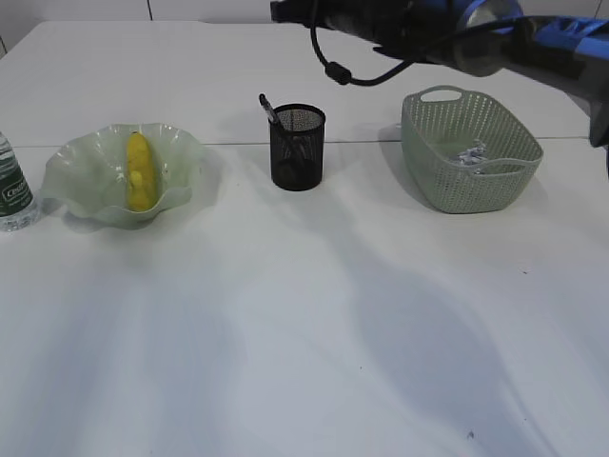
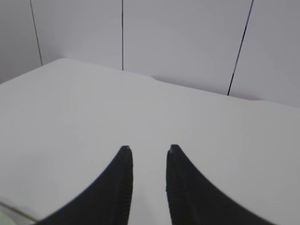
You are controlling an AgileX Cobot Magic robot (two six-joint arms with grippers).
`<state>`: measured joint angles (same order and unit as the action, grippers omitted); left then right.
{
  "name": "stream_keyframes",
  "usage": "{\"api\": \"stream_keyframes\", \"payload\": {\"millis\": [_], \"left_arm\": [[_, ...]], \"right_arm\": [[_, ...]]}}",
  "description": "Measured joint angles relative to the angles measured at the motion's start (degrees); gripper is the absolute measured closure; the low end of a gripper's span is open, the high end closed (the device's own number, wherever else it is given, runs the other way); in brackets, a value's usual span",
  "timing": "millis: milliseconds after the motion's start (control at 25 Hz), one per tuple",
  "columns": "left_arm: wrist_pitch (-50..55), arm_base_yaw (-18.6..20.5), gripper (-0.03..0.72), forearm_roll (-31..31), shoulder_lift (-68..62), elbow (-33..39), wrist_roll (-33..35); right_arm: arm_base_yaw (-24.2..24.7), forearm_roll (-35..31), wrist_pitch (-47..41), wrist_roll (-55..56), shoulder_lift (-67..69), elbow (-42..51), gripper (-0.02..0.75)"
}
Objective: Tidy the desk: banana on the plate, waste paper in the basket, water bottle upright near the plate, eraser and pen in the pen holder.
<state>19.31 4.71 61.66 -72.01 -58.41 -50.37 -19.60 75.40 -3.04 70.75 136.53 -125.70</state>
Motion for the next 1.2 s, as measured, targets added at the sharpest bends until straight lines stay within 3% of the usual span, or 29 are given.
{"api": "stream_keyframes", "payload": {"millis": [280,560,880,960,1200], "left_arm": [[-2.1,0.0,0.447,-0.3,2.1,-6.7,-0.4],[-4.8,0.0,0.447,-4.6,5.5,-13.0,-0.5],[0.2,0.0,0.447,-8.1,11.9,-15.8,-0.3],[3.8,0.0,0.447,-10.8,13.2,-15.8,2.8],[15.3,0.0,0.447,-23.5,15.2,-16.2,21.3]], "right_arm": [[0.0,0.0,-2.8,1.4,-5.4,0.0,0.546],[0.0,-1.2,-11.4,0.6,-10.2,0.0,0.546],[-2.8,-11.0,-26.3,-15.2,-16.1,0.0,0.546],[-4.5,-12.1,-28.6,-17.6,-17.0,0.0,0.546],[-8.9,-13.2,-33.7,-22.4,-19.7,0.0,0.546]]}}
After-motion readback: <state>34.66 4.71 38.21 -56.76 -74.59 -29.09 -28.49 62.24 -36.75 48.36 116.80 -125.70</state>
